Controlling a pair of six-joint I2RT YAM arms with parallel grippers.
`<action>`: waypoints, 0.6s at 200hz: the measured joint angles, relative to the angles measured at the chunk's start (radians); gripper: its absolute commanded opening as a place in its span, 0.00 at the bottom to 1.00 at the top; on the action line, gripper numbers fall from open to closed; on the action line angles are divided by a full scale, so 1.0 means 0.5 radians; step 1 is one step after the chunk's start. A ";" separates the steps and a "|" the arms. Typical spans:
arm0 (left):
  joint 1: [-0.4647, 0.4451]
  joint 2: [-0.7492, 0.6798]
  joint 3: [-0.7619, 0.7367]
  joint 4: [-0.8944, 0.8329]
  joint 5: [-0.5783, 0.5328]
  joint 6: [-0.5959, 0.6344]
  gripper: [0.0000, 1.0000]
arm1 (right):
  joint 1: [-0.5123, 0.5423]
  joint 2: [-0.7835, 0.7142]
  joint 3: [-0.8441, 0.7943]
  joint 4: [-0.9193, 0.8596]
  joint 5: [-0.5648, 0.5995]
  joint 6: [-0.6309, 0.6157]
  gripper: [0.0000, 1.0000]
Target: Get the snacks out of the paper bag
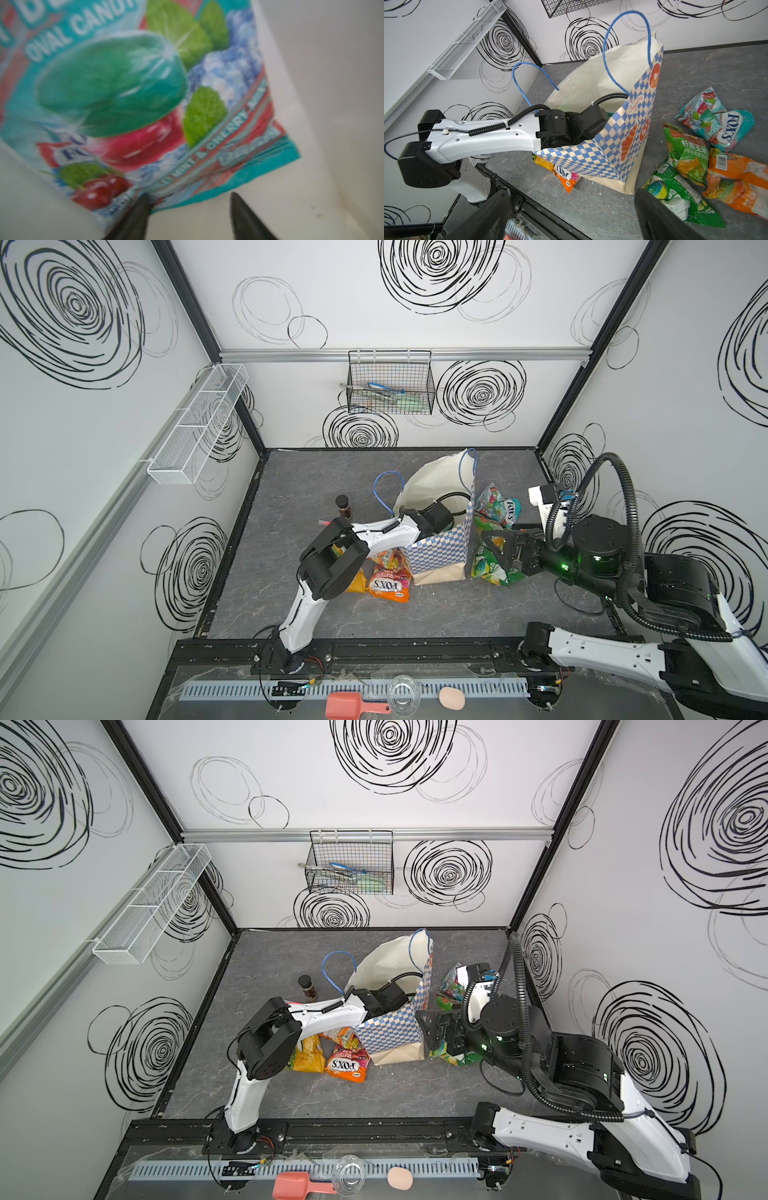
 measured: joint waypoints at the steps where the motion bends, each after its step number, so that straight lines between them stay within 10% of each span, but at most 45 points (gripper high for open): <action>1: 0.001 -0.001 -0.001 0.002 0.001 0.002 0.41 | 0.000 0.000 0.000 0.000 0.000 0.000 0.97; 82: 0.019 0.031 0.124 -0.159 -0.032 0.032 0.00 | 0.000 0.005 0.000 0.002 -0.002 -0.002 0.97; 120: 0.042 0.031 0.253 -0.302 -0.060 0.040 0.00 | 0.000 0.005 0.000 0.001 -0.002 -0.002 0.97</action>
